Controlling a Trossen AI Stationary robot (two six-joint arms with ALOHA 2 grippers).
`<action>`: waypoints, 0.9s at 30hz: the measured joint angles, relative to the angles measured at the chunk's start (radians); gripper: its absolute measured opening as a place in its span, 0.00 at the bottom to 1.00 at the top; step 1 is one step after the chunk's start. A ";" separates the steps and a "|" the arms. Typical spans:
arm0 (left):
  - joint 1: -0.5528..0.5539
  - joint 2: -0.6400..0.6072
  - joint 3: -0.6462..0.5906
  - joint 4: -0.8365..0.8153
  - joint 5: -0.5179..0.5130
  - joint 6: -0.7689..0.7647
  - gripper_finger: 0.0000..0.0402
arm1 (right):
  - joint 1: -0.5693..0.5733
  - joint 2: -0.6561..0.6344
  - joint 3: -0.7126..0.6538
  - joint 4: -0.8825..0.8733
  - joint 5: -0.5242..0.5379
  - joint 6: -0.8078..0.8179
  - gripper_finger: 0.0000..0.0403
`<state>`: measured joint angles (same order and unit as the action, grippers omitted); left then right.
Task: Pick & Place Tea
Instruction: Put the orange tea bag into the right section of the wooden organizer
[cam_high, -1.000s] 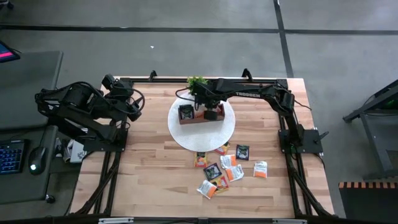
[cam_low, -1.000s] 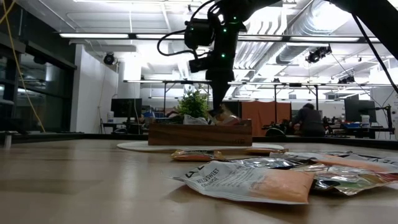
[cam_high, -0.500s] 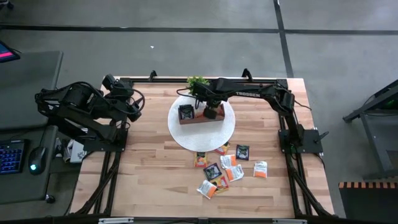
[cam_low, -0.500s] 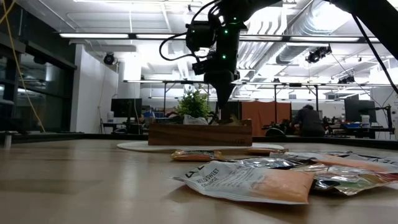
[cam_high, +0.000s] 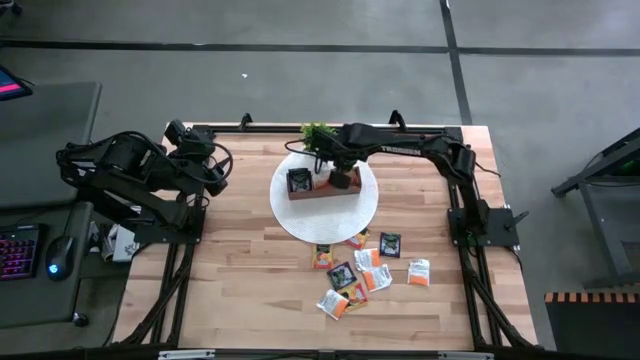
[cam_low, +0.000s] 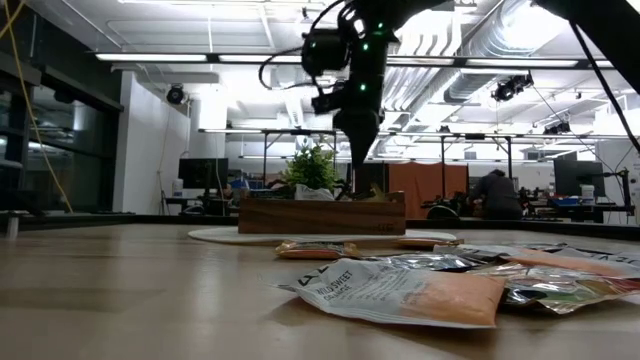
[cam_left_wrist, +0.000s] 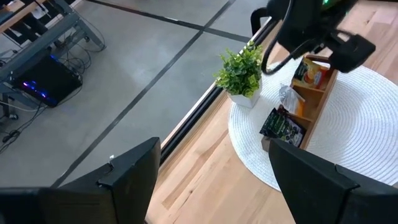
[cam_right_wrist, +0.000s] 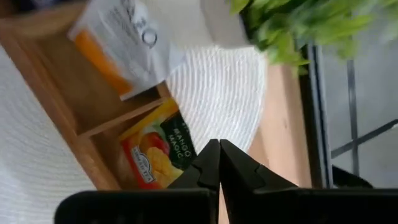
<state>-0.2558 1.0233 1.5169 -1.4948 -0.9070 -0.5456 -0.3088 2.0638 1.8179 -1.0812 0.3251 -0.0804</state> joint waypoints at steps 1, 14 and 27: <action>0.000 0.000 0.000 0.000 0.001 0.000 0.74 | -0.001 -0.013 0.000 0.005 -0.003 -0.003 0.01; 0.000 -0.010 0.000 -0.001 0.002 -0.002 0.74 | 0.007 -0.221 0.001 0.033 -0.066 0.021 0.24; 0.000 -0.057 0.000 -0.032 0.025 -0.016 0.74 | 0.126 -0.324 0.001 -0.203 -0.281 0.102 0.55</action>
<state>-0.2561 0.9665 1.5166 -1.5265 -0.8815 -0.5620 -0.1828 1.7397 1.8187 -1.2846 0.0444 0.0212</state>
